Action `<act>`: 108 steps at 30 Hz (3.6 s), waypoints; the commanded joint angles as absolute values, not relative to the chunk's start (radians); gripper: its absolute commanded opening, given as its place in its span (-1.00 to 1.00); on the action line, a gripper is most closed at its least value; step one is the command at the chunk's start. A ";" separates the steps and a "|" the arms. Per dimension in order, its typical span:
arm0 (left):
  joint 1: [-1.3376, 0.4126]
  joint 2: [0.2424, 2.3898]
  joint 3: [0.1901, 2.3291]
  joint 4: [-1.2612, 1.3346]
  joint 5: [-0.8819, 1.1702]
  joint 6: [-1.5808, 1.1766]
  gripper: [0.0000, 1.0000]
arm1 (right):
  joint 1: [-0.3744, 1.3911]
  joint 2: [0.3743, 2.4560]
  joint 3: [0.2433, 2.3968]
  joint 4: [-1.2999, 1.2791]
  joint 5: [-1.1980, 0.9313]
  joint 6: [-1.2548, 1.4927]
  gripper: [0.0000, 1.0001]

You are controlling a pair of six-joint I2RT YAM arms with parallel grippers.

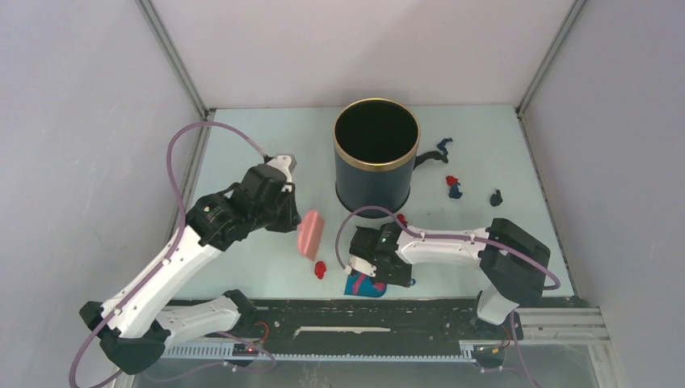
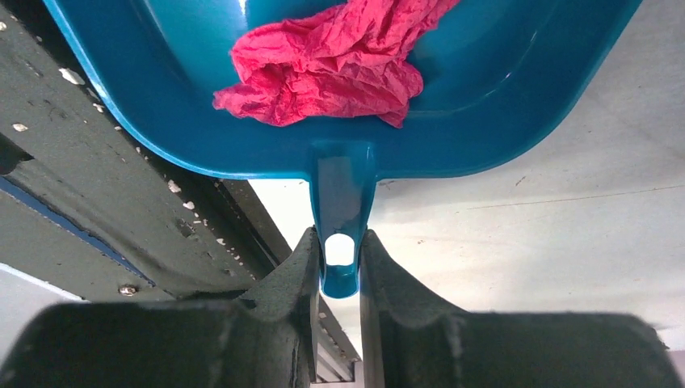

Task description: Sweep away the paper scraps from the table

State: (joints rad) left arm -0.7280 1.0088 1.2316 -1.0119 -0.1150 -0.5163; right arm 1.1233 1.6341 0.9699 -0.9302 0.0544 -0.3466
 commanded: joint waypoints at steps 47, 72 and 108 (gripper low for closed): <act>-0.741 1.042 0.962 -0.855 -0.019 -0.571 -1.00 | 0.985 1.061 0.665 -0.681 -0.209 -0.607 0.37; -0.774 0.988 0.920 -0.689 0.088 -0.673 -1.00 | 1.123 1.309 0.709 -0.612 -0.076 -0.533 -0.67; -0.510 1.620 1.589 -0.959 -0.935 0.057 -1.00 | 1.005 1.313 0.739 -0.644 -0.081 -0.498 -0.75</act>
State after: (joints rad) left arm -0.6216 1.5070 1.5101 -0.9890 -0.8124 -0.0914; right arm 1.0134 1.3148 0.7006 -0.6380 -0.0826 -0.5133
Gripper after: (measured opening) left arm 0.119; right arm 0.262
